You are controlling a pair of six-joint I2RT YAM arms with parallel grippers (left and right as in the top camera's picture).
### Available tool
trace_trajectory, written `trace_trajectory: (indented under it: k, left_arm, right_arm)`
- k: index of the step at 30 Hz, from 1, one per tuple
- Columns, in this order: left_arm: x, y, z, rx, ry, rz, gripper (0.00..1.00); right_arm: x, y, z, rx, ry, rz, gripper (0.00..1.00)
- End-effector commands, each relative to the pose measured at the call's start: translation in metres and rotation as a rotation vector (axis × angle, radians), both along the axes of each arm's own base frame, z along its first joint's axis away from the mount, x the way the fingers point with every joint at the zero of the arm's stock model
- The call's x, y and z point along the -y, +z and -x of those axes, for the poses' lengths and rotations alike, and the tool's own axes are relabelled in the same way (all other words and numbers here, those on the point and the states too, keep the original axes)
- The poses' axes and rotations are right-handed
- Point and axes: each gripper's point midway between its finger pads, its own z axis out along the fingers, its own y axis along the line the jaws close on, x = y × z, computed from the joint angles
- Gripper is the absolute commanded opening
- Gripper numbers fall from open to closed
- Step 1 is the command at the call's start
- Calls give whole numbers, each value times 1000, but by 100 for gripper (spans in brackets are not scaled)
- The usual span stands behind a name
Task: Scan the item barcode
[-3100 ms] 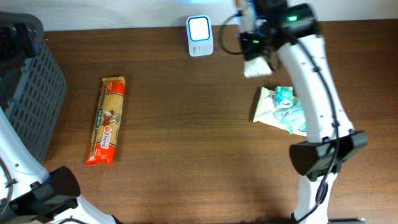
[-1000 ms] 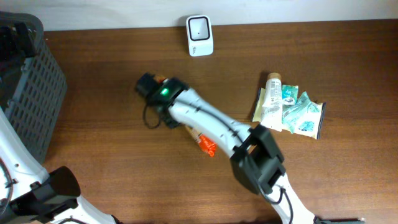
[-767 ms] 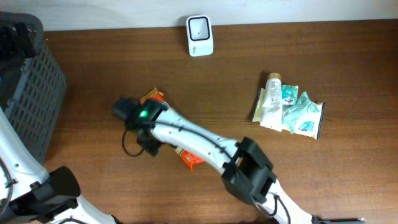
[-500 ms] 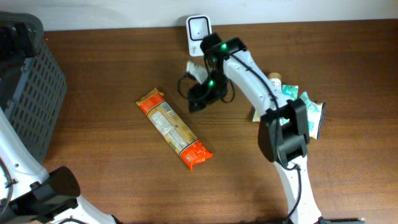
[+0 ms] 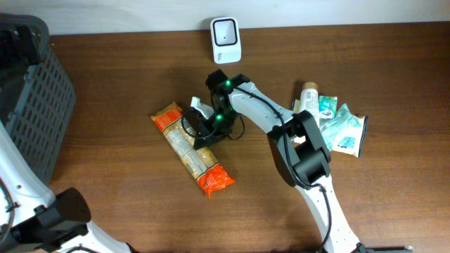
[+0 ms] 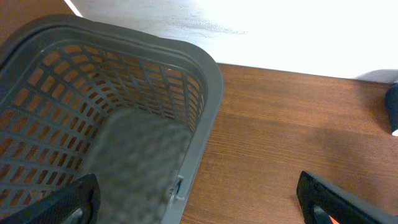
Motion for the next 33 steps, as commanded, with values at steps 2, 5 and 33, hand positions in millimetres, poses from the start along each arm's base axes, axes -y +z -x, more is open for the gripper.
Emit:
trace_trajectory:
  k: [2, 5, 33]
  left_arm:
    - [2, 8, 2, 20, -16, -15, 99]
    - [2, 8, 2, 20, -16, -15, 99]
    - [2, 8, 2, 20, -16, -15, 99]
  right_arm:
    - [-16, -5, 15, -78, 16, -63, 4]
    - [11, 28, -38, 67, -65, -46, 4]
    - [61, 9, -26, 355, 190, 470, 41]
